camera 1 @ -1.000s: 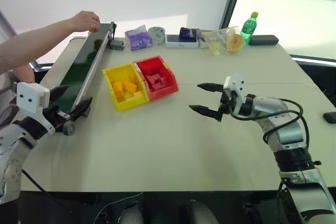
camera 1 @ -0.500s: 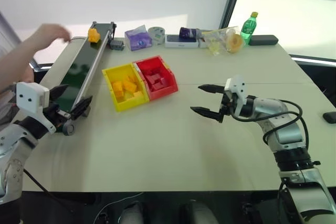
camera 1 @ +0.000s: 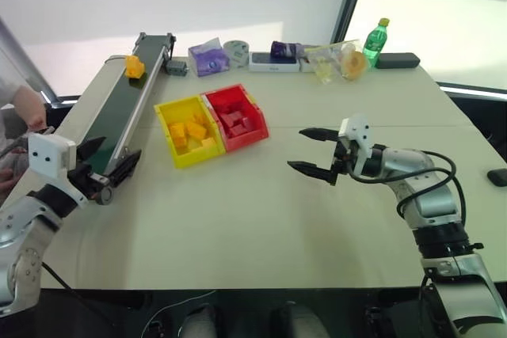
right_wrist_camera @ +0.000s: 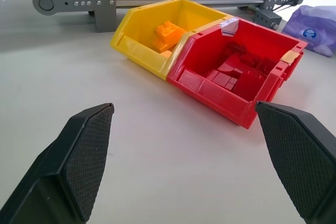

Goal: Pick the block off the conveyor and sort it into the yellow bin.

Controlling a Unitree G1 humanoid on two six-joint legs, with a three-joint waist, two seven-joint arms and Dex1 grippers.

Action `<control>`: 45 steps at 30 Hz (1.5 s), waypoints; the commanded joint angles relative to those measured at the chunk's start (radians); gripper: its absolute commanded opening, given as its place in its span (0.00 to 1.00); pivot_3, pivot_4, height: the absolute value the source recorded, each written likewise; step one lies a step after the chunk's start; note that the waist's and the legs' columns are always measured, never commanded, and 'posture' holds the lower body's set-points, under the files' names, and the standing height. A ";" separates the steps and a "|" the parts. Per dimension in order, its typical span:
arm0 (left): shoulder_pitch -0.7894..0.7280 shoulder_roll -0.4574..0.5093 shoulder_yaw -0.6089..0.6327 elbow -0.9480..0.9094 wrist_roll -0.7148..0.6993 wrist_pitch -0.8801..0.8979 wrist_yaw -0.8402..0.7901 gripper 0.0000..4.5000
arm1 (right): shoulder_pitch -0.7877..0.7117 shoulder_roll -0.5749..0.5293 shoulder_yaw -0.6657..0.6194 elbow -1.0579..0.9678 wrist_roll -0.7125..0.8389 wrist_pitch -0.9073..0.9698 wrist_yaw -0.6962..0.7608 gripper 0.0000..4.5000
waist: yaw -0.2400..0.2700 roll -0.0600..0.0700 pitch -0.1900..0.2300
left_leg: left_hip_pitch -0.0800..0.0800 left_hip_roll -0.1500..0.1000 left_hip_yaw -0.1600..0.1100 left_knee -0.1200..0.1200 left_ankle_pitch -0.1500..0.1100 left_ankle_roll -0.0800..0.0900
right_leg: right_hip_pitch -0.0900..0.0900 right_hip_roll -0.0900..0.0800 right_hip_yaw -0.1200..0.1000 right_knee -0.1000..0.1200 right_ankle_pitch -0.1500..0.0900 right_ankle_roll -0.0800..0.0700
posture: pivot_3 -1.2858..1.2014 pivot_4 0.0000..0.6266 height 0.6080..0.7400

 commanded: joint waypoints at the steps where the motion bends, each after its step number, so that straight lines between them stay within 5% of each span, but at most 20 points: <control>1: 0.047 -0.033 0.105 -0.083 -0.024 -0.047 0.054 0.99 | -0.014 -0.007 -0.024 -0.032 0.010 -0.009 0.001 1.00 | -0.001 0.000 0.000 | 0.000 0.000 0.000 0.000 0.000 0.000 | 0.000 0.000 0.000 0.000 0.000 0.000 | 0.52 0.24 1.00; 7: 0.214 -0.124 0.201 -0.151 -0.014 -0.100 0.106 0.99 | -0.019 -0.002 -0.020 0.004 0.003 -0.034 0.015 1.00 | -0.002 0.000 0.000 | 0.000 0.000 0.000 0.000 0.000 0.000 | 0.000 0.000 0.000 0.000 0.000 0.000 | 0.52 0.24 1.00; 16: 0.266 -0.176 0.244 -0.112 -0.026 -0.154 0.169 0.99 | -0.036 0.014 -0.015 0.067 -0.003 -0.080 0.042 1.00 | 0.001 -0.001 0.000 | 0.000 0.000 -0.001 0.001 -0.001 0.002 | 0.002 0.000 0.000 0.000 0.000 0.000 | 0.52 0.24 1.00; 38: 0.221 -0.140 0.220 -0.047 -0.028 -0.167 0.181 0.99 | -0.031 0.012 -0.017 0.025 0.004 -0.052 0.034 1.00 | -0.001 -0.001 0.000 | 0.000 0.000 -0.001 0.001 -0.001 0.002 | 0.001 0.000 0.000 0.000 0.000 0.000 | 0.52 0.24 1.00; 45: 0.169 -0.064 0.187 -0.006 -0.030 -0.091 0.185 0.99 | -0.031 0.013 -0.015 0.027 0.001 -0.054 0.035 1.00 | 0.000 0.000 0.000 | 0.000 0.000 -0.001 0.001 -0.001 0.002 | 0.001 0.000 0.000 0.000 0.000 0.000 | 0.52 0.24 1.00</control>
